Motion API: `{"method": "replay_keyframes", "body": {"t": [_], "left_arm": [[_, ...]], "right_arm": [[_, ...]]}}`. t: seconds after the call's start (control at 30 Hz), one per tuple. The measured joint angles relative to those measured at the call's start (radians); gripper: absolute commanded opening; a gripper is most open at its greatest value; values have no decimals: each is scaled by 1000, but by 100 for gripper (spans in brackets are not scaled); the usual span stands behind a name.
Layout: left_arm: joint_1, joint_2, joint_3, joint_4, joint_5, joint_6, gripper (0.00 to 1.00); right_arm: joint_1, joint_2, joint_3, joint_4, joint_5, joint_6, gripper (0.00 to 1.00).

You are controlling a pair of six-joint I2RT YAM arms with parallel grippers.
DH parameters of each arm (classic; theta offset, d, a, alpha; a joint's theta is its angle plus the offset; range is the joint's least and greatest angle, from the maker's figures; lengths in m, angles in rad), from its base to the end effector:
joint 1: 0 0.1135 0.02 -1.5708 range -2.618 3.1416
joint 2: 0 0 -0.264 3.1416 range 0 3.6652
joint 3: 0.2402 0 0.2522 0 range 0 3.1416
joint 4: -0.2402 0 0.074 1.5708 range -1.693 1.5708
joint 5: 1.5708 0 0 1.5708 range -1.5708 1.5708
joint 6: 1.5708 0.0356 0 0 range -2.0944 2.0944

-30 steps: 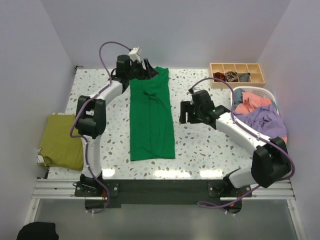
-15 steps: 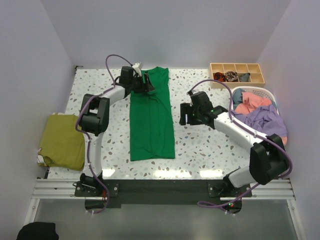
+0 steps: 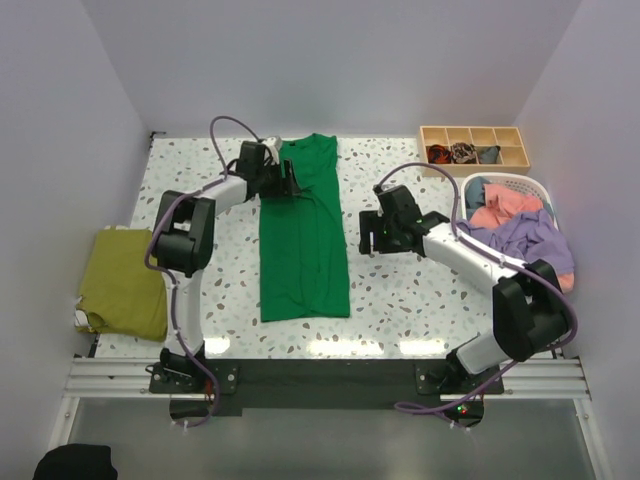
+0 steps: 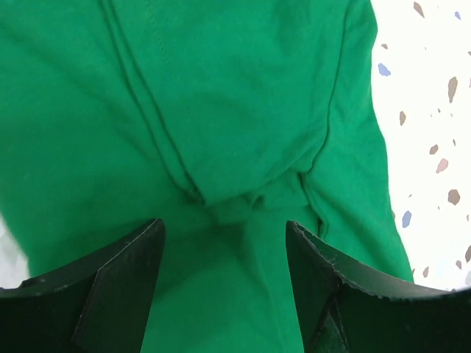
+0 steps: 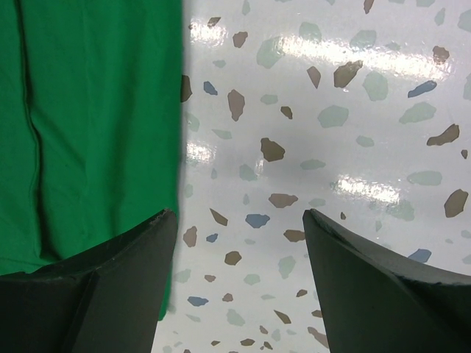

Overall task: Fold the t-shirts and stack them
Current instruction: Rotate the tshirt 90 degrees

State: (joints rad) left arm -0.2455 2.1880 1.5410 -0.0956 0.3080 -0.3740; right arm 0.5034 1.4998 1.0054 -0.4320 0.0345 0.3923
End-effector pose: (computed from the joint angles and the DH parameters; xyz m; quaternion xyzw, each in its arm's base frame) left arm 0.4668 -0.1281 0.1560 0.0035 0.9067 -0.2549 0.3359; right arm 0.2732 0.1490 0.2258 -0.0472 0.9472 0.1223 0.2925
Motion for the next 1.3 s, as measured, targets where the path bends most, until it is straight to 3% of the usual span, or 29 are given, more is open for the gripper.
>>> {"method": "replay_keyframes", "body": {"t": [0.13, 0.33, 0.53, 0.7, 1.07, 1.3], "left_arm": [[-2, -80, -76, -3, -62, -2, 73], [-3, -353, -282, 7, -153, -40, 73], [-18, -702, -631, 8, -182, -125, 73], [-64, -940, -870, -84, -182, -197, 72], [-110, -1181, -906, -380, -182, -321, 69], [-119, -1241, -975, -459, -179, -345, 66]], "right_arm": [[-1, 8, -8, 1, -11, 4, 74], [-13, 13, -17, 4, -96, 10, 73], [-22, 66, -37, 32, -294, 22, 69], [-21, 78, -95, 33, -405, 34, 67], [-6, 37, -176, 12, -496, 61, 65], [100, 17, -178, 1, -483, 98, 63]]}}
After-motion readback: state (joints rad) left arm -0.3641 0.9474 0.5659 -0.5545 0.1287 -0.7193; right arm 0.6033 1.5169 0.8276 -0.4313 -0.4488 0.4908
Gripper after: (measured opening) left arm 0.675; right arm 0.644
